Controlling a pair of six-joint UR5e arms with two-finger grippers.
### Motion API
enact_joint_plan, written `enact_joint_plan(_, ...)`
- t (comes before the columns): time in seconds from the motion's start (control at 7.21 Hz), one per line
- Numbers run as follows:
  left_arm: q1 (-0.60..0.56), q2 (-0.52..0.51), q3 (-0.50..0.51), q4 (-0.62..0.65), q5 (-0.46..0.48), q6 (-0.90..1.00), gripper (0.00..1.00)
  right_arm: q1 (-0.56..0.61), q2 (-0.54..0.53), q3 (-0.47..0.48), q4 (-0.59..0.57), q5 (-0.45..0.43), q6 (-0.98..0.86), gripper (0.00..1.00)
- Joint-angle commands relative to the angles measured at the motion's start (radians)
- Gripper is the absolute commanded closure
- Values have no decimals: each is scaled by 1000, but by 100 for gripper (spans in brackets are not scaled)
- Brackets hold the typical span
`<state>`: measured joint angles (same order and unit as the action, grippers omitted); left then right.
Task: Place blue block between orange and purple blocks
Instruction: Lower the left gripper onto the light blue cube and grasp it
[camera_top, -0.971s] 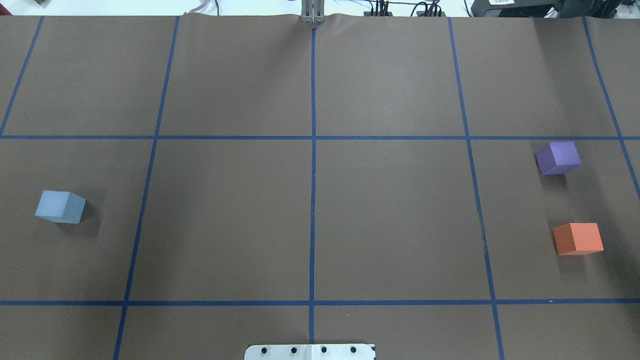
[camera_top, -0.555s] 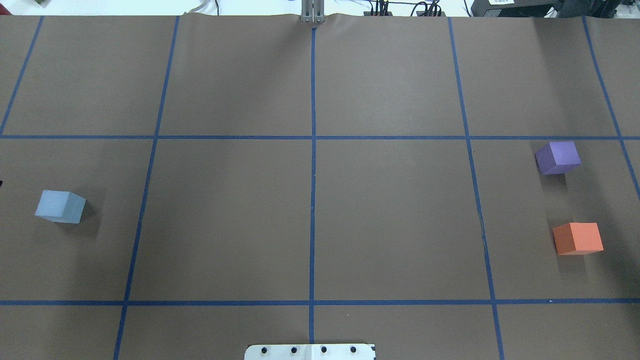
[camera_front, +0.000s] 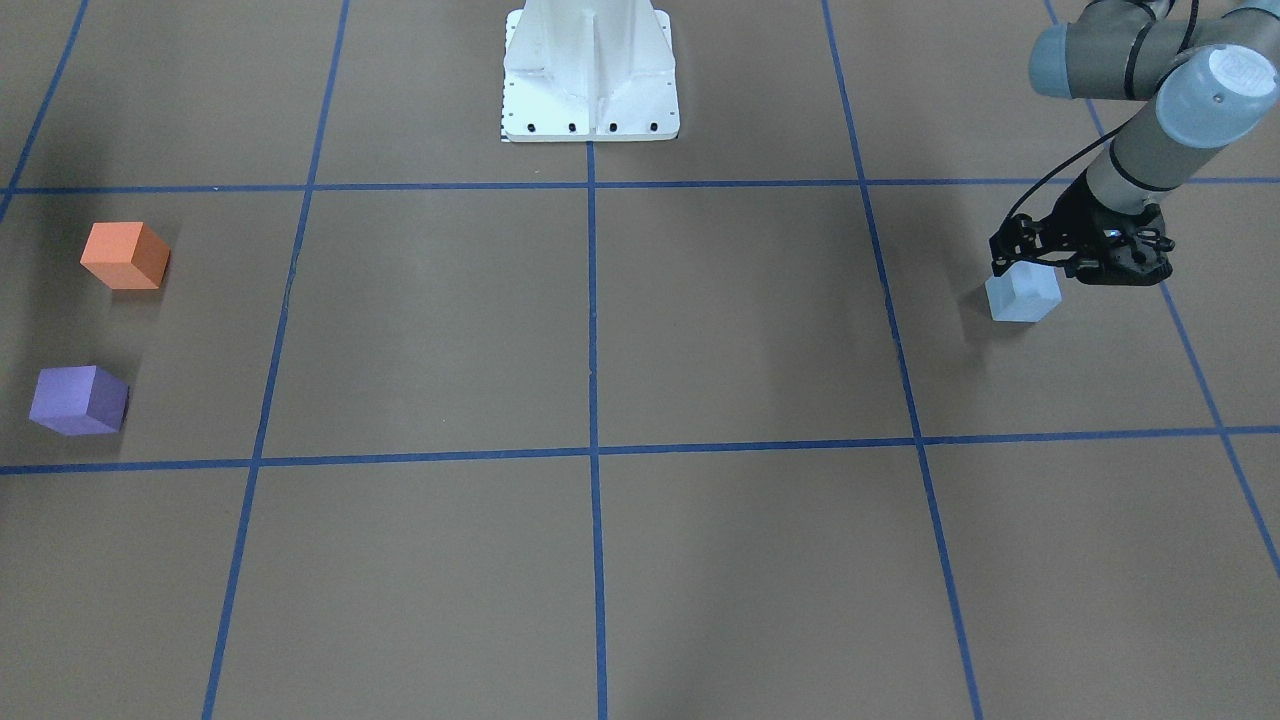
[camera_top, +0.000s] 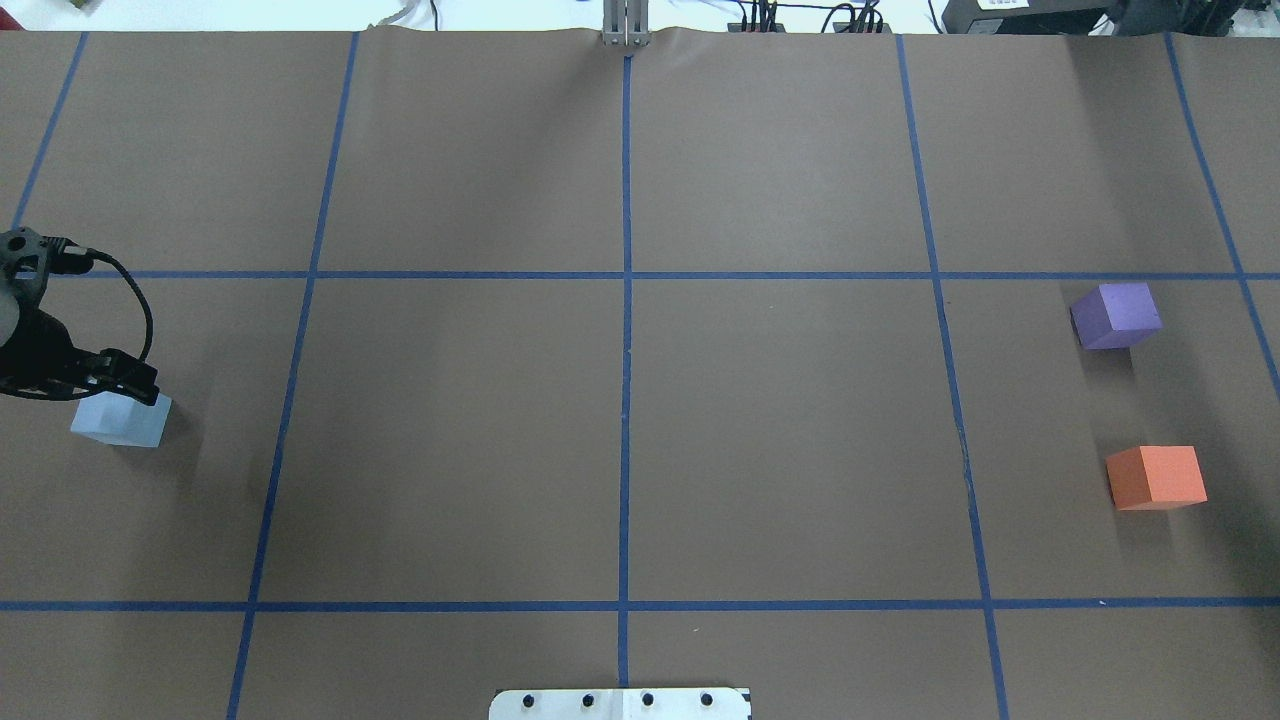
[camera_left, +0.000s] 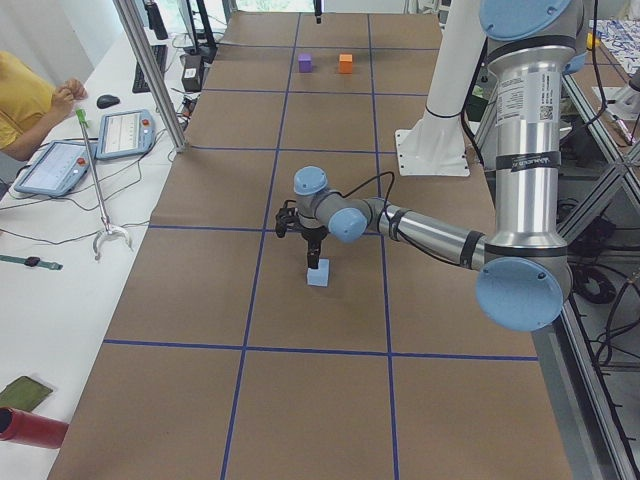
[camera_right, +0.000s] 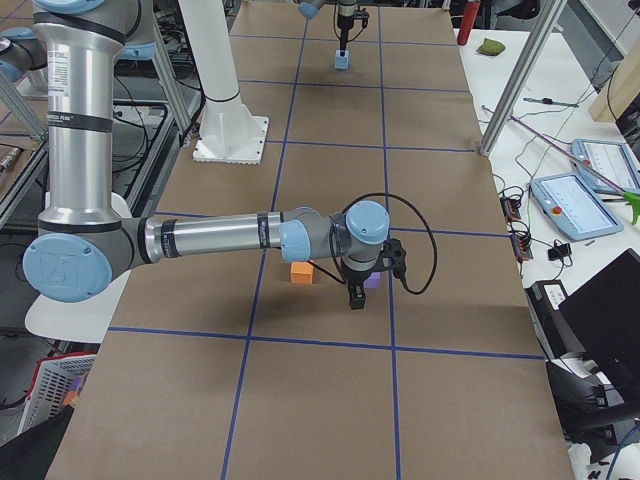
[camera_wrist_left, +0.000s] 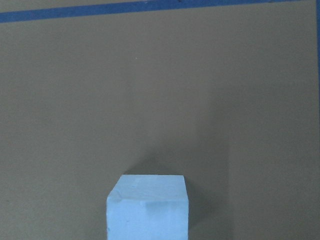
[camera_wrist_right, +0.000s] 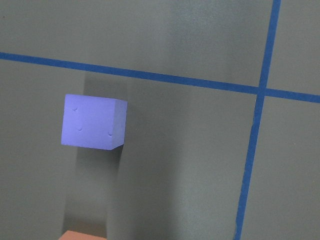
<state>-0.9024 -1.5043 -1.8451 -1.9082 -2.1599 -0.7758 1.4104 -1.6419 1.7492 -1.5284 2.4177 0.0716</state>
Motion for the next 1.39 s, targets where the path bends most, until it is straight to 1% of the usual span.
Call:
enact_joint_plan(0.0,7,4,44,-25,8,18,0,-1,2,-1,1,1,0,0)
enact_joint_plan(0.83,13,-14,113,-28,-8,7,0,-1,2,4,1,1,0,0)
enact_joint_plan(0.97,13,-14,115,-28,-8,7,8,-2,2,4,1,3,0,0)
enact_joint_plan(1.11,13,-14,113,-28,-9,6,44,-1,2,6,1,6,0,0)
enact_joint_plan(1.25,13,-23,103,-20,-49,-2,93,-2,2,7,1,9,0,0)
